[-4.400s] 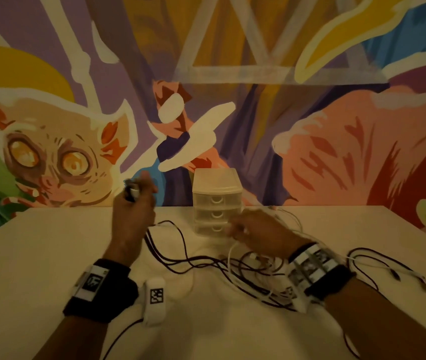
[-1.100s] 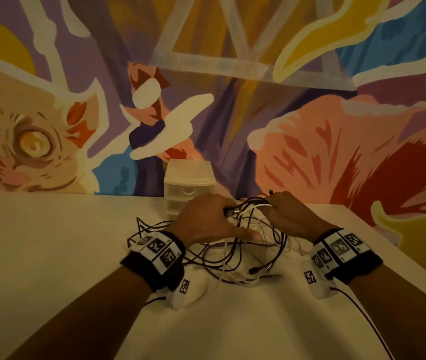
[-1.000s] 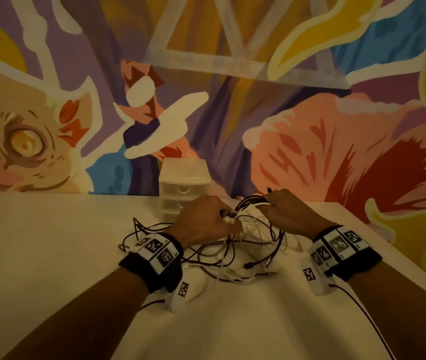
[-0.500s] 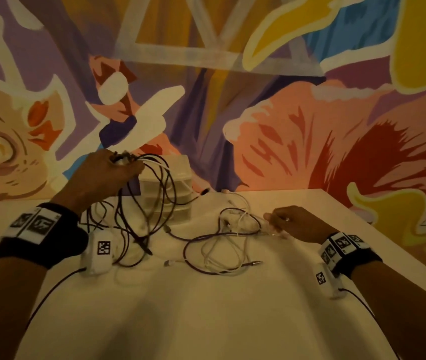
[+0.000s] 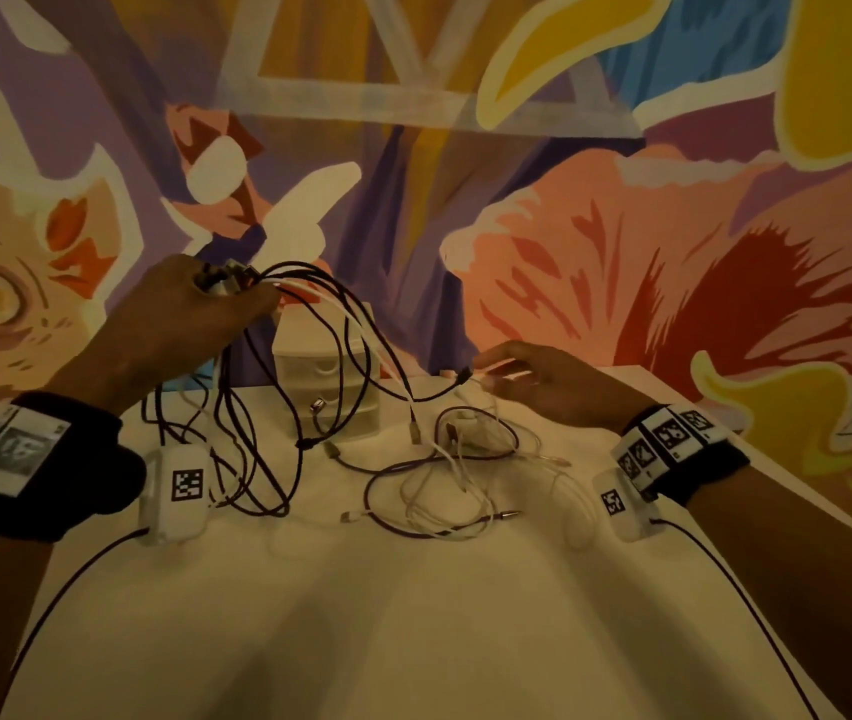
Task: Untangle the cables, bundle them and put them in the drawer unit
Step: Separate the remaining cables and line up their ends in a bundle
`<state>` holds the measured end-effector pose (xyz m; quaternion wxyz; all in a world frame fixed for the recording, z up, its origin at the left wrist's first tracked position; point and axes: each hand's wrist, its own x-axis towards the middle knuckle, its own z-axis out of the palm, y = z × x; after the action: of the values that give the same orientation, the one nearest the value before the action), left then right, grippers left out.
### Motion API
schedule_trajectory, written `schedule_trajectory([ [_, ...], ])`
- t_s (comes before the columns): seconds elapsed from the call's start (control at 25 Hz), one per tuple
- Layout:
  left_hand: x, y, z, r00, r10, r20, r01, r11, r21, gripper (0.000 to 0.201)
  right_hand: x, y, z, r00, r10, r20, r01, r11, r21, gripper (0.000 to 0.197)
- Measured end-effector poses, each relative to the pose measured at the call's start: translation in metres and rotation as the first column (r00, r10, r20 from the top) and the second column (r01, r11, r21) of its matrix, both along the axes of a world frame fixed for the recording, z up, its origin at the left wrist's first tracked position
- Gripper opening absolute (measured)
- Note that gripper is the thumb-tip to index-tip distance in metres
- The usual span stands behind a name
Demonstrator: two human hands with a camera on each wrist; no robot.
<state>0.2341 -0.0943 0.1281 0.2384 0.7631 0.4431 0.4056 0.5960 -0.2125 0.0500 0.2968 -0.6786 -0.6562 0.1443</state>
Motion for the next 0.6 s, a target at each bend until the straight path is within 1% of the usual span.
schedule_trajectory([
  [0.04,0.001,-0.005,0.002,1.0,-0.013,-0.019,0.014,1.0,0.021,0.043,-0.015,-0.002,0.006,0.987,0.046,-0.156,-0.039,0.998,0.047,0.051],
  [0.08,0.001,-0.007,0.003,0.998,-0.03,-0.051,0.032,0.999,0.038,0.044,-0.032,-0.002,0.016,0.96,0.089,-0.265,-0.06,0.991,0.117,0.066],
  [0.12,0.005,-0.011,0.004,0.995,-0.042,-0.092,0.047,0.997,0.053,0.046,-0.049,-0.005,0.031,0.944,0.144,-0.296,-0.092,0.979,0.182,0.076],
  [0.16,0.008,-0.015,0.005,0.989,-0.061,-0.131,0.068,0.996,0.053,0.048,-0.064,-0.005,0.043,0.942,0.206,-0.264,-0.152,0.966,0.211,0.079],
  [0.2,0.013,-0.02,0.006,0.985,-0.081,-0.15,0.092,0.993,0.067,0.049,-0.078,-0.005,0.055,0.94,0.257,-0.224,-0.221,0.959,0.175,0.078],
  [0.24,0.019,-0.026,0.006,0.982,-0.091,-0.164,0.105,0.992,0.077,0.049,-0.089,-0.005,0.063,0.934,0.299,-0.194,-0.287,0.954,0.086,0.077],
  [0.28,0.023,-0.032,0.007,0.98,-0.097,-0.173,0.114,0.989,0.089,0.049,-0.098,-0.002,0.067,0.927,0.331,-0.176,-0.336,0.942,0.001,0.074],
  [0.32,0.027,-0.037,0.007,0.977,-0.123,-0.176,0.141,0.986,0.093,0.046,-0.103,0.0,0.069,0.916,0.358,-0.182,-0.371,0.927,-0.047,0.067],
  [0.4,0.029,-0.04,0.007,0.964,-0.198,-0.178,0.219,0.97,0.105,0.041,-0.114,0.006,0.066,0.927,0.361,-0.104,-0.366,0.93,-0.025,0.041],
  [0.44,0.028,-0.037,0.006,0.957,-0.219,-0.19,0.241,0.965,0.102,0.039,-0.115,0.009,0.063,0.929,0.357,-0.092,-0.36,0.933,-0.016,0.035],
  [0.48,0.025,-0.034,0.006,0.948,-0.239,-0.212,0.259,0.963,0.075,0.04,-0.115,0.01,0.061,0.924,0.359,-0.13,-0.365,0.931,-0.02,0.042],
  [0.52,0.022,-0.033,0.007,0.934,-0.272,-0.232,0.288,0.957,0.04,0.041,-0.112,0.007,0.062,0.909,0.365,-0.202,-0.376,0.927,-0.018,0.047],
  [0.56,0.017,-0.031,0.005,0.914,-0.324,-0.242,0.335,0.942,0.004,0.038,-0.107,0.003,0.067,0.897,0.339,-0.282,-0.361,0.932,-0.028,0.044],
  [0.6,0.013,-0.032,0.004,0.9,-0.363,-0.243,0.367,0.93,-0.031,0.033,-0.093,-0.006,0.075,0.91,0.267,-0.318,-0.295,0.954,-0.042,0.038],
])
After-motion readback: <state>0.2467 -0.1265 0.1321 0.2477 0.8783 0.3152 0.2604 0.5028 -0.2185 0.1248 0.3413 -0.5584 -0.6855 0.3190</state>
